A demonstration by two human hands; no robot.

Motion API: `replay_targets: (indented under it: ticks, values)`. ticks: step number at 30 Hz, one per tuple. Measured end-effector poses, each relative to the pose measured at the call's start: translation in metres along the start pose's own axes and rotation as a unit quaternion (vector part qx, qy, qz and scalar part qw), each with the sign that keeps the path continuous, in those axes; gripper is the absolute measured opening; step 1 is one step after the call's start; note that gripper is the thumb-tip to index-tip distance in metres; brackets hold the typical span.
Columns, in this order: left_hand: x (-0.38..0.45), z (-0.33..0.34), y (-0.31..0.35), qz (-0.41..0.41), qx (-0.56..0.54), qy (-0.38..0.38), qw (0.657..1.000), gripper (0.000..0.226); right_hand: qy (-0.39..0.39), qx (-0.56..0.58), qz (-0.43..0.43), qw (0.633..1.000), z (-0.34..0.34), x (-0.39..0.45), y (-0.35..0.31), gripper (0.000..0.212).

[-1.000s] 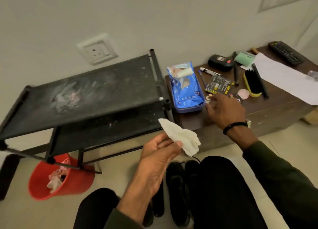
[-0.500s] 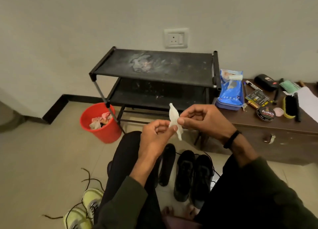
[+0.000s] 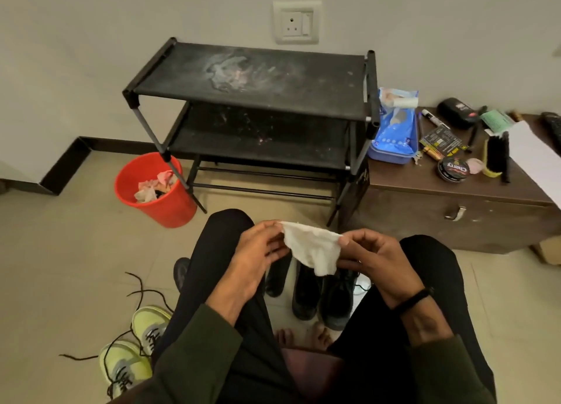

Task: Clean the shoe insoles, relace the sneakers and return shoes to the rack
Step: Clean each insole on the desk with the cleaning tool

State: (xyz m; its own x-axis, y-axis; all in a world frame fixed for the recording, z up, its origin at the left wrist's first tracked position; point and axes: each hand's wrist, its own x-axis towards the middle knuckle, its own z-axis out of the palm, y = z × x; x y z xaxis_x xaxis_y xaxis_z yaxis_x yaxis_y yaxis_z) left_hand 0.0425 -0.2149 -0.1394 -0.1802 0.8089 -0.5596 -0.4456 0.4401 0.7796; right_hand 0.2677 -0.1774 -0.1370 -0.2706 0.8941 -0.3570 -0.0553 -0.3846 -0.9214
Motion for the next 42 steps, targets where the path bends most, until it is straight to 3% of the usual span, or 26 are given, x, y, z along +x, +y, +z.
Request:
replay_targets:
  ticks: [2,5,9,12,15,18,23,26,28,30,33,38,42]
  values:
    - [0.007,0.006,0.001,-0.030,-0.036,-0.003,0.999,0.016,0.002,0.027,0.014,1.000,-0.004,0.004,0.001,0.040]
    - [0.010,0.010,-0.001,-0.072,-0.061,-0.003,0.996,0.029,-0.015,0.059,0.041,0.997,0.002,0.010,-0.001,0.036]
    - [0.007,0.000,0.001,-0.124,-0.064,-0.074,0.987,0.054,-0.010,0.074,0.068,0.995,0.016,0.019,-0.003,0.026]
    - [0.003,0.001,-0.003,-0.092,-0.044,-0.117,0.988,0.046,0.017,0.062,0.075,0.995,0.020,0.021,0.000,0.018]
    - [0.007,0.003,-0.013,-0.049,-0.015,-0.092,0.994,0.075,0.023,0.057,0.065,0.996,0.019,0.020,-0.001,0.033]
    - [0.006,0.003,-0.019,0.026,0.100,-0.035,0.994,0.094,-0.029,-0.002,0.037,0.999,0.018,0.016,0.000,0.048]
    - [0.009,0.001,-0.022,0.088,0.098,0.033,0.991,0.064,-0.076,-0.133,-0.033,0.988,0.019,0.015,0.014,0.018]
    - [0.011,-0.002,-0.025,0.078,0.095,0.064,0.990,0.057,-0.078,-0.142,-0.033,0.986,0.017,0.017,0.014,0.024]
    - [0.010,-0.004,-0.024,0.119,0.189,0.080,0.971,0.068,-0.072,-0.155,-0.043,0.984,0.015,0.020,0.016,0.030]
    - [0.009,-0.004,-0.021,0.171,0.295,0.037,0.939,0.077,-0.063,-0.148,-0.039,0.986,0.015,0.020,0.015,0.031]
    - [0.005,0.003,-0.025,0.198,0.396,-0.080,0.893,0.056,-0.059,-0.127,-0.043,0.989,0.016,0.017,0.012,0.028]
    - [0.009,0.006,-0.036,0.183,0.389,-0.078,0.899,0.026,-0.022,-0.167,-0.049,0.984,0.012,0.020,0.015,0.017]
    - [0.016,0.003,-0.041,0.163,0.384,-0.051,0.907,0.018,0.024,-0.275,-0.090,0.957,0.019,0.019,0.016,0.011]
